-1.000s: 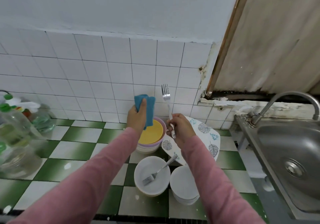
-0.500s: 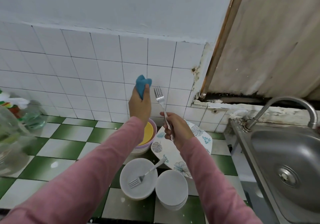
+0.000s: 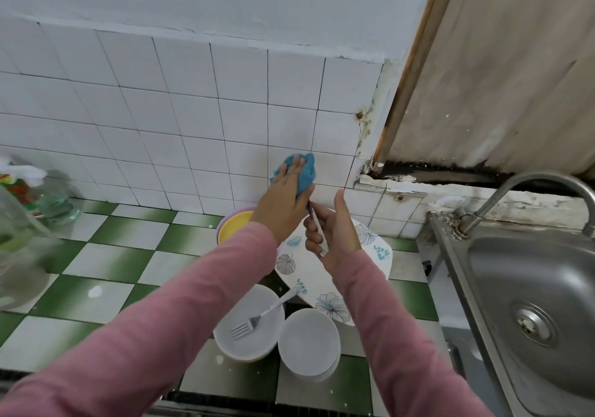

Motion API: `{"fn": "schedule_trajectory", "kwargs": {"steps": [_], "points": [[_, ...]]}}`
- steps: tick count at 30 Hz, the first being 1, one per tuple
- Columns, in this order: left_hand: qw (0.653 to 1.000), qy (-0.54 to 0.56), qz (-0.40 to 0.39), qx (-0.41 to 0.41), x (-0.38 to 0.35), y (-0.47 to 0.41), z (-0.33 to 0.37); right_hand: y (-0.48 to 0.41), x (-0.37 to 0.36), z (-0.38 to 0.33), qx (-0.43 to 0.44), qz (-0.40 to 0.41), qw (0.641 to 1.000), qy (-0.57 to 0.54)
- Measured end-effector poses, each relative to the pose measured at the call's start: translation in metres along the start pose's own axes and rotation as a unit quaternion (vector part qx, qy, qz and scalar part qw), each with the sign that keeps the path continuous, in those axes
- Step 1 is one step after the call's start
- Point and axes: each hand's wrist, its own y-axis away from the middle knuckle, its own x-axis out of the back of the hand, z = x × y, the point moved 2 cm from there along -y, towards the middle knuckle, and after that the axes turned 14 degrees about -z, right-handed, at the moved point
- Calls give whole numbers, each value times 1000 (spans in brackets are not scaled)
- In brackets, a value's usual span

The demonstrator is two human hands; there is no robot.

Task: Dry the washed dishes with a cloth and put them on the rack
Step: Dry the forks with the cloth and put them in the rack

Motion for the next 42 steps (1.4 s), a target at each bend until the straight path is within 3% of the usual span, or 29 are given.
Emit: {"fn": "schedule_trajectory", "kwargs": {"steps": [10, 19, 25, 30, 33, 35, 42], "points": [[998, 38, 33, 40, 23, -5, -6, -9, 8, 9, -28, 70, 997, -16], [975, 158, 154, 35, 24, -8, -18, -11, 3, 6, -22, 57, 998, -33], [993, 113, 14, 10, 2, -2, -7, -18, -9, 0, 6, 28, 999, -28], [998, 64, 12, -12, 4, 1, -10, -17, -9, 1, 6, 18, 999, -30], [997, -80, -3, 12, 13, -6, -19, -15, -5, 6, 0, 23, 999, -49], [993, -109, -29, 21, 14, -7, -24, -15, -3, 9, -7, 33, 998, -53], [994, 31, -90, -47, -1, 14, -20, -17, 6, 7, 16, 74, 994, -73]]}}
